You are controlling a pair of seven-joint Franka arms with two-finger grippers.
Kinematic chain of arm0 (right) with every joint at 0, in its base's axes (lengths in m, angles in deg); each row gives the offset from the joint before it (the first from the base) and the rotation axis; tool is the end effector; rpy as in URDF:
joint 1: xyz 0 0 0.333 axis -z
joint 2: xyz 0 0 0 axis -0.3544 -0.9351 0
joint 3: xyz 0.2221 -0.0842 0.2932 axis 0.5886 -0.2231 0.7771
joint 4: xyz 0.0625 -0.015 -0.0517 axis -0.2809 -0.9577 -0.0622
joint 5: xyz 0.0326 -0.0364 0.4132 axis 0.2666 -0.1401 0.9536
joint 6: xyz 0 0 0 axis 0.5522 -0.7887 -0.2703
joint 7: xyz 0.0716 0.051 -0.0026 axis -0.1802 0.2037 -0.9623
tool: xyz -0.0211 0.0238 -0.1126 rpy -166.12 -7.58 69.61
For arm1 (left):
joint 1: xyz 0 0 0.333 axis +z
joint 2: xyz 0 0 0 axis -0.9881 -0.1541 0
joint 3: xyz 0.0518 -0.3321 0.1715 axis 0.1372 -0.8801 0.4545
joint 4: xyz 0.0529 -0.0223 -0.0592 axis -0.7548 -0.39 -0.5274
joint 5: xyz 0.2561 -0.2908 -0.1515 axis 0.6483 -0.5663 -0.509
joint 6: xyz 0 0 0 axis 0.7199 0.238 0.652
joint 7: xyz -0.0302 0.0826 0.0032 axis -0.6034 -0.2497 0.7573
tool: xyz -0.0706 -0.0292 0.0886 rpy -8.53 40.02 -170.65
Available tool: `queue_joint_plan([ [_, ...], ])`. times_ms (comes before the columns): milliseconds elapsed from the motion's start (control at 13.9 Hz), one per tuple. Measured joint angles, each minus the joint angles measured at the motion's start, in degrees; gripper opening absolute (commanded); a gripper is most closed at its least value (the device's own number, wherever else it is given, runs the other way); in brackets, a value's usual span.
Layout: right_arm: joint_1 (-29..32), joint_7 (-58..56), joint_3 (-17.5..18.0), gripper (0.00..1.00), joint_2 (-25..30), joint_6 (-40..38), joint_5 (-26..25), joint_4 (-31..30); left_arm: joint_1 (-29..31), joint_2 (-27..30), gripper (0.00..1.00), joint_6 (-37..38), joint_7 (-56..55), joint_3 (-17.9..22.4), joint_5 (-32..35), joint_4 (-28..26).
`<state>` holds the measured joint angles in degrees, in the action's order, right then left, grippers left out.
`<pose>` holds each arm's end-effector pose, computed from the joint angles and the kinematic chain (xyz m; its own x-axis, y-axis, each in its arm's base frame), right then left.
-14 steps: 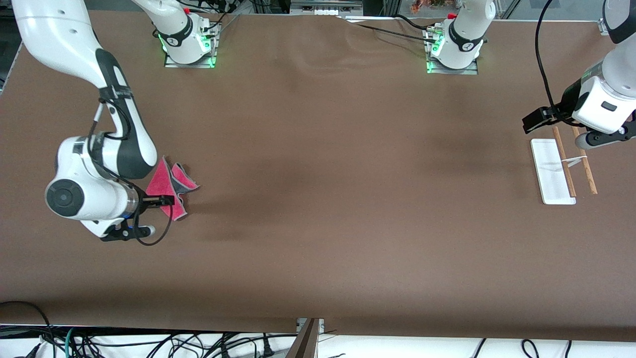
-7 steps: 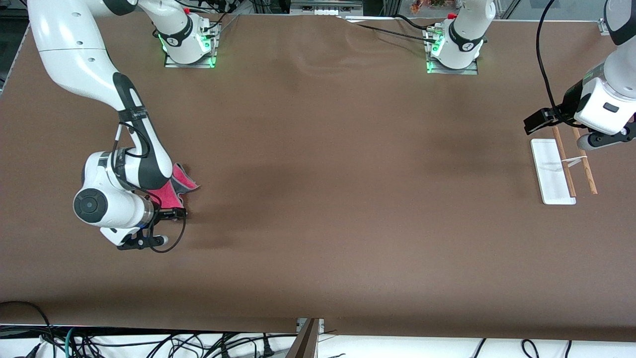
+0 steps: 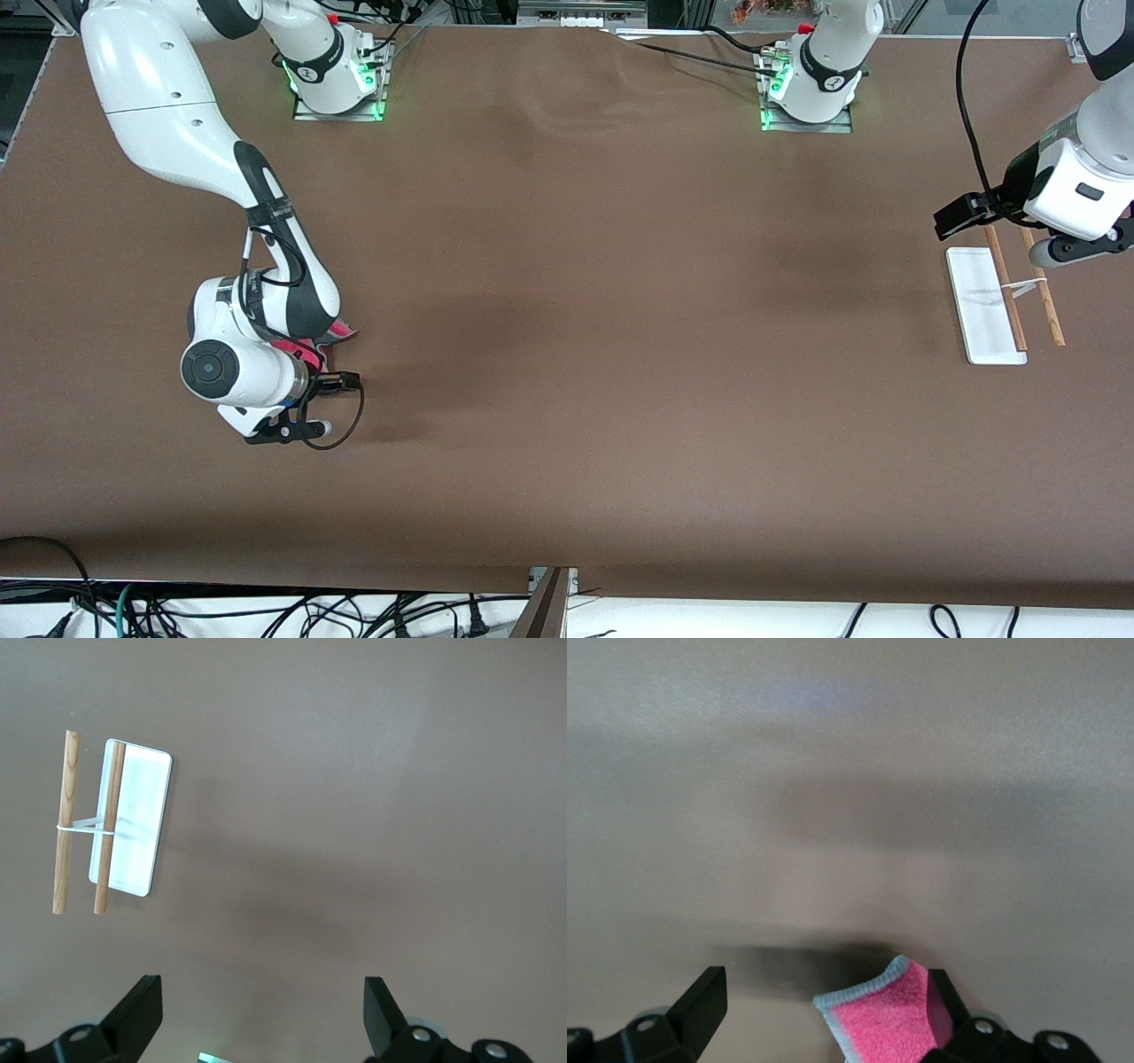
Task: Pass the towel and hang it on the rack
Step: 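Close the right gripper on the towel corner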
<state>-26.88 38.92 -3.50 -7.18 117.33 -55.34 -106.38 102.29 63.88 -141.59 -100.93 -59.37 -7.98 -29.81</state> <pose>0.7572 0.1019 0.2032 0.9864 0.1051 -0.1264 0.1092 -0.9937 0.0261 0.5651 -0.0135 0.6088 0.9572 0.2725 -0.0974 0.2630 -0.9595 -0.1008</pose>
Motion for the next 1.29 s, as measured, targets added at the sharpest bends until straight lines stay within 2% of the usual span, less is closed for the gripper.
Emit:
queue_joint_plan([
  [144, 0.08, 0.01, -0.1, 0.72, -0.52, -0.01, 0.0, -0.17, 0.0, 0.0, 1.0, -0.11, 0.0, 0.0, 0.0, 0.0],
  [287, 0.15, 0.03, -0.24, 0.45, -0.88, -0.04, 0.0, -0.4, 0.0, 0.0, 1.0, -0.16, 0.0, 0.0, 0.0, 0.0],
  [359, 0.19, 0.03, -0.15, 0.35, -0.69, -0.14, 0.01, -0.37, 0.0, 0.0, 1.0, -0.19, 0.0, 0.0, 0.0, 0.0],
  [431, 0.18, 0.04, -0.15, 0.29, -0.52, -0.24, -0.01, -0.37, 0.0, 0.0, 1.0, -0.22, 0.0, 0.0, 0.0, 0.0],
  [862, 0.33, 0.03, -0.31, 0.16, -0.31, -0.28, -0.08, -0.27, 0.0, 0.02, 1.0, -0.7, 0.0, 0.0, 0.0, 0.02],
  [1006, 0.41, 0.03, -0.32, 0.03, -0.31, -0.27, -0.08, -0.25, 0.0, 0.02, 1.0, -0.7, 0.0, -0.04, 0.0, 0.02],
  [1078, 0.44, 0.03, -0.32, 0.0, -0.31, -0.28, -0.08, -0.24, 0.0, 0.02, 1.0, -0.7, 0.0, -0.11, 0.0, 0.02],
  [1293, 0.46, 0.02, -0.29, 0.0, -0.14, -0.5, -0.08, -0.04, -0.11, 0.03, 1.0, -0.7, 0.0, -0.36, 0.0, 0.09],
])
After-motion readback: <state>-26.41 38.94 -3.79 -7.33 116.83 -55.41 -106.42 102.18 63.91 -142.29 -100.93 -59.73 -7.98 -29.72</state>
